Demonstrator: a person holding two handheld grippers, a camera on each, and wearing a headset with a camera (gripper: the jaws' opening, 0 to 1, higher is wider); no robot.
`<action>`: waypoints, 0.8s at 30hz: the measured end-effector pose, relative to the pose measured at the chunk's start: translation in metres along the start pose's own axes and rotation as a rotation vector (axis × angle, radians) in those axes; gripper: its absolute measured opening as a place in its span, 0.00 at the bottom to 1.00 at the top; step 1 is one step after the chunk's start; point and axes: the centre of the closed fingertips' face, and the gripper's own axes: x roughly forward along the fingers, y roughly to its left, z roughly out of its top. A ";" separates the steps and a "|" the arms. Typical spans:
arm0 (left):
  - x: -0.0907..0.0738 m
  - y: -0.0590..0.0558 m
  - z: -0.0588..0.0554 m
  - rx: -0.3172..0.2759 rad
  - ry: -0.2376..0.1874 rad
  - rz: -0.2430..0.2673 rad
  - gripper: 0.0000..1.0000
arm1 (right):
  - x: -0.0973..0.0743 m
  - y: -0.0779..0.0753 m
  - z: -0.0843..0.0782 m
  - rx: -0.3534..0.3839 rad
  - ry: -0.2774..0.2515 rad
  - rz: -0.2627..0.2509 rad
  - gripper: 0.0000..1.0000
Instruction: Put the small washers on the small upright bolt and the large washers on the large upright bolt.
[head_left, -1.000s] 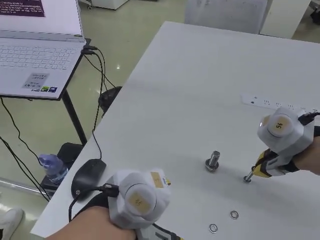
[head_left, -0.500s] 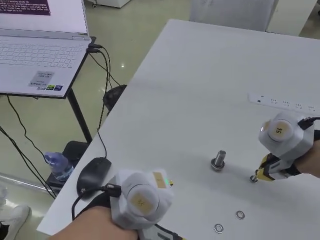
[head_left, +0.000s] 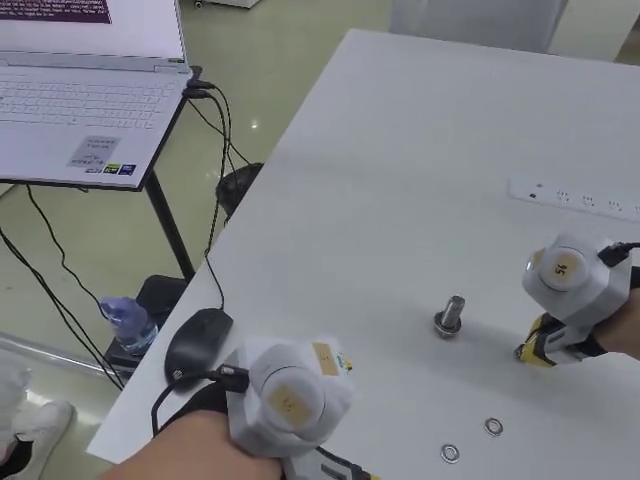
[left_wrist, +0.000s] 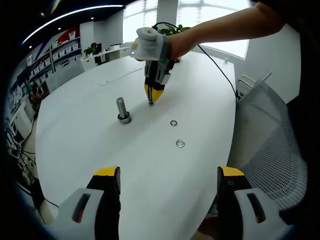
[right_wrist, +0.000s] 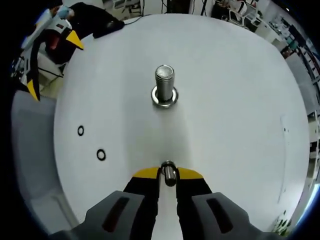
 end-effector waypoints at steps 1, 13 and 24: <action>0.000 0.000 -0.001 -0.001 0.002 0.001 0.79 | 0.001 0.000 0.000 -0.002 0.002 -0.001 0.13; -0.001 0.000 -0.002 -0.007 -0.001 0.012 0.78 | 0.005 0.001 0.000 -0.016 0.018 -0.003 0.13; 0.000 -0.001 0.000 -0.004 0.000 0.010 0.77 | 0.005 0.001 0.000 -0.011 0.020 0.001 0.13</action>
